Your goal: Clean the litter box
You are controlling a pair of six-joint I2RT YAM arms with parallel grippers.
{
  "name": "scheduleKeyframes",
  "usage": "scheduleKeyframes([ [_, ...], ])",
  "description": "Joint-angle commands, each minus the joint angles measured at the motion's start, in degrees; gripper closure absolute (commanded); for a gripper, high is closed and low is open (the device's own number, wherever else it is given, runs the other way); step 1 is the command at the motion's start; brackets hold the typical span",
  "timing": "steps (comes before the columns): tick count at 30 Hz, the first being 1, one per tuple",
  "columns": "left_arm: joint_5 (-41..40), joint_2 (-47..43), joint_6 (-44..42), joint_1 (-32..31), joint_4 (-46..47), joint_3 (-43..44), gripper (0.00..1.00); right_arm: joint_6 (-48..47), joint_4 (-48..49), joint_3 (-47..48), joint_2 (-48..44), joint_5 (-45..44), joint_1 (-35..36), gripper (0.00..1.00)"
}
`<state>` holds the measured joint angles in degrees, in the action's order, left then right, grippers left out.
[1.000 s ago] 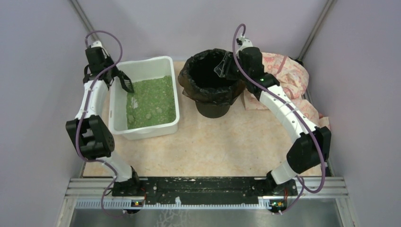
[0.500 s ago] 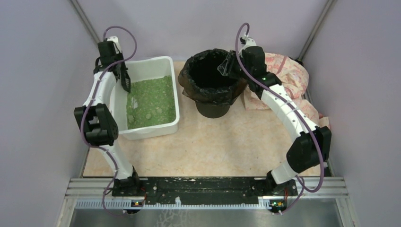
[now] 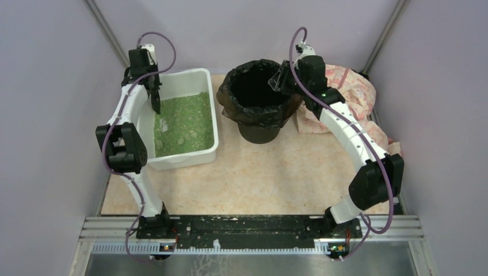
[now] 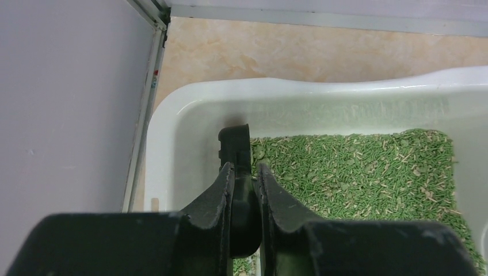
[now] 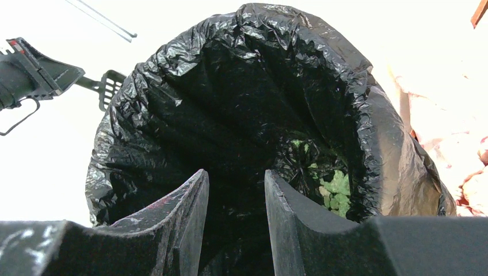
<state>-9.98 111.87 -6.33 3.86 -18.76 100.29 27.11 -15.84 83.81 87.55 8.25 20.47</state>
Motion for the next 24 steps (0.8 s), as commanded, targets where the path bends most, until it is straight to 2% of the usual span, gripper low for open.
scheduleKeyframes([
  [1,10.36,2.69,5.15,1.28,-1.46,2.87,1.00,-0.13,2.46,2.90,-0.25,-0.01,-0.39,0.58],
  [9,19.47,5.37,9.82,3.09,-5.21,6.66,1.00,0.39,3.00,1.90,-0.75,0.23,-0.43,0.58],
  [24,27.17,5.28,14.24,5.02,-5.61,4.16,1.00,0.87,3.41,-0.60,-2.59,-0.08,-0.43,0.58],
])
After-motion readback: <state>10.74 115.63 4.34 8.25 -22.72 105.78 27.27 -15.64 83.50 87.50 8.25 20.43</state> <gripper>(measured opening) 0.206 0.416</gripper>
